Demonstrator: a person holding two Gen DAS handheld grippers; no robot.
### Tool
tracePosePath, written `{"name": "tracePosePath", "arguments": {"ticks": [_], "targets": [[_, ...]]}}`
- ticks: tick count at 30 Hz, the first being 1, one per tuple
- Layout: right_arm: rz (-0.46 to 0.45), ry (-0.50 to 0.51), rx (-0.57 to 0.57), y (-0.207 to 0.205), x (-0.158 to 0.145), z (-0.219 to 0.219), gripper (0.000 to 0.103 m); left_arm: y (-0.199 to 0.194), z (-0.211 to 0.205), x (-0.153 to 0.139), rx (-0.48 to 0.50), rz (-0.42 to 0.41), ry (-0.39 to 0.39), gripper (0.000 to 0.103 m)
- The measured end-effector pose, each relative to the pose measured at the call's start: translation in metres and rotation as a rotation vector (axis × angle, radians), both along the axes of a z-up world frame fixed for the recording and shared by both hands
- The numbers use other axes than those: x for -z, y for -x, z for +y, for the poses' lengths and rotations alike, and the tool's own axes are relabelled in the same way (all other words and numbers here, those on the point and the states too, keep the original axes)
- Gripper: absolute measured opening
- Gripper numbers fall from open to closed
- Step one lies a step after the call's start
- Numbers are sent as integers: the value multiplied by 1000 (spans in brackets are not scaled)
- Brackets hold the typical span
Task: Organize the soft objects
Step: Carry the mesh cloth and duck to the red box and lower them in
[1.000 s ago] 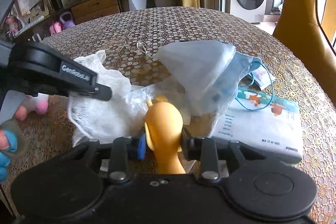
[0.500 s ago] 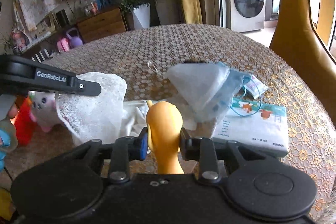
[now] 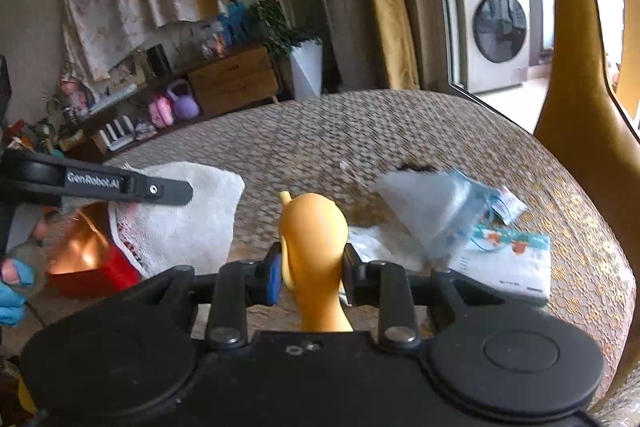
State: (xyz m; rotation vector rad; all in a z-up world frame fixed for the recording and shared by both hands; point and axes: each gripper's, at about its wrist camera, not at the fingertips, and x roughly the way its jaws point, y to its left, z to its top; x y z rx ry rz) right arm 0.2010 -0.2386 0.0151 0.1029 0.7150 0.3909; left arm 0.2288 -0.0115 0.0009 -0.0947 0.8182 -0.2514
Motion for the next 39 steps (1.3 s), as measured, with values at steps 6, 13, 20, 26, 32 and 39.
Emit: {"name": "tracePosePath", "arguments": {"ticks": [6, 13, 20, 26, 32, 39], "targets": [[-29, -13, -60, 12, -27, 29, 29, 23, 32, -25, -8, -41, -15, 12], [-51, -19, -149, 16, -44, 79, 29, 42, 79, -44, -65, -71, -31, 12], [-59, -5, -239, 11, -53, 138, 29, 54, 128, -51, -125, -79, -67, 12], [-37, 6, -307, 3, -52, 189, 29, 55, 168, -43, -180, -57, -101, 12], [-13, 21, -357, -5, -42, 239, 29, 50, 211, -29, -236, -29, -111, 12], [4, 56, -379, -19, -25, 290, 29, 32, 250, -13, -269, -9, -83, 12]]}}
